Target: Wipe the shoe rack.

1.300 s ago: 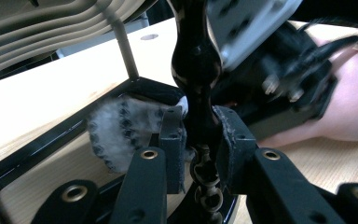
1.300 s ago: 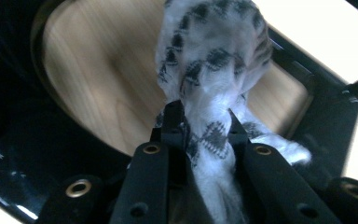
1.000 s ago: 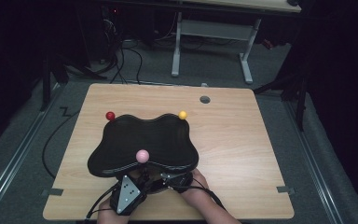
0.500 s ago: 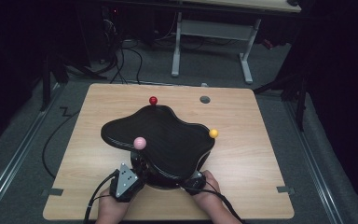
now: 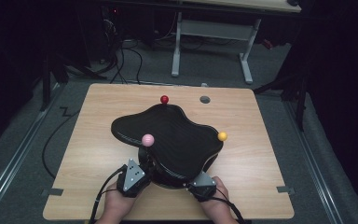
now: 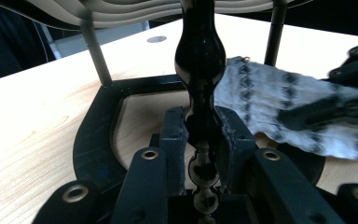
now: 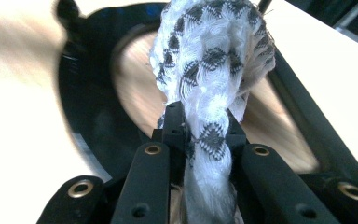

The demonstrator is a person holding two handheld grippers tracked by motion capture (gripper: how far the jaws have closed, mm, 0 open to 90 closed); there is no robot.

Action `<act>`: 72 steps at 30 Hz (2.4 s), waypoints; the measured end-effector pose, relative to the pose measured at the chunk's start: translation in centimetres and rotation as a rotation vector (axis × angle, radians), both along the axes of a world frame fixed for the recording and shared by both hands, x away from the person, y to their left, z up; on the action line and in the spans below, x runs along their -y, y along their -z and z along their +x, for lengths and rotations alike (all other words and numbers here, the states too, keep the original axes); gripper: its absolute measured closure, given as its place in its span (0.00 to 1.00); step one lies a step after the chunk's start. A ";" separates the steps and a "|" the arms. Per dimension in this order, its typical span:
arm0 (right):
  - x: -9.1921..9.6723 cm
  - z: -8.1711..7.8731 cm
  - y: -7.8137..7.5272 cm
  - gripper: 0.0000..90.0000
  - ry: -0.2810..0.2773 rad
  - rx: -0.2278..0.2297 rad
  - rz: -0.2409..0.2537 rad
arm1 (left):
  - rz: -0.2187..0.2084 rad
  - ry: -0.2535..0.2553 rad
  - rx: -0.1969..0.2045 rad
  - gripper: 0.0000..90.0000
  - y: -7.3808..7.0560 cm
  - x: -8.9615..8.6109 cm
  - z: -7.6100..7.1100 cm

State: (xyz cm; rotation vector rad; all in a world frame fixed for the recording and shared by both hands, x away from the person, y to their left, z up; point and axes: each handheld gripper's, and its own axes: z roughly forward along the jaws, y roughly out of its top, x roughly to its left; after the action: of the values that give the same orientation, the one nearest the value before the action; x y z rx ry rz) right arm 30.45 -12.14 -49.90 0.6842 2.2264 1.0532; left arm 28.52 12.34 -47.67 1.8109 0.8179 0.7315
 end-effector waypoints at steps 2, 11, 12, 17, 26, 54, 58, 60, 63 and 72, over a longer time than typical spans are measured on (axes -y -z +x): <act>-0.2 -0.5 -0.1 0.87 -0.016 -0.013 0.013 | 0.005 0.004 -0.004 0.82 -0.1 0.0 0.0; -1.6 -1.3 0.4 0.86 -0.032 -0.133 0.093 | -0.068 0.035 0.022 0.72 -2.1 -0.2 0.2; -1.8 -1.2 0.5 0.86 -0.037 -0.137 0.099 | -0.068 0.035 0.022 0.74 -2.1 -0.2 0.2; -3.1 -1.6 0.6 0.86 -0.034 -0.159 0.112 | -0.086 0.034 0.023 0.83 -2.3 -0.1 -0.1; -4.7 -2.6 0.8 0.86 -0.104 -0.128 0.096 | -0.077 0.044 0.036 0.83 -2.2 0.1 -0.6; 8.5 5.2 1.3 0.86 0.303 -0.109 0.058 | -0.074 0.037 0.038 0.83 -2.2 -0.5 -0.4; 8.7 5.7 1.3 0.86 0.306 -0.106 0.043 | -0.082 0.056 0.037 0.83 -2.1 0.0 -0.6; 8.6 5.7 1.3 0.86 0.305 -0.104 0.038 | -0.080 0.062 0.038 0.83 -2.1 0.2 -0.7; 8.4 5.4 1.3 0.86 0.292 -0.110 0.036 | -0.081 0.068 0.039 0.83 -2.1 0.4 -0.7; 7.7 3.3 1.2 0.87 0.235 -0.137 0.038 | -0.089 0.095 0.036 0.83 -2.1 1.3 0.0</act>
State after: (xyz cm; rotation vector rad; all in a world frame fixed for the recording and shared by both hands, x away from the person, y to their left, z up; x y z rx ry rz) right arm 33.72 -19.86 -51.07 1.0351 2.1782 0.9579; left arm 28.50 11.04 -45.59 1.7396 0.7250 0.6551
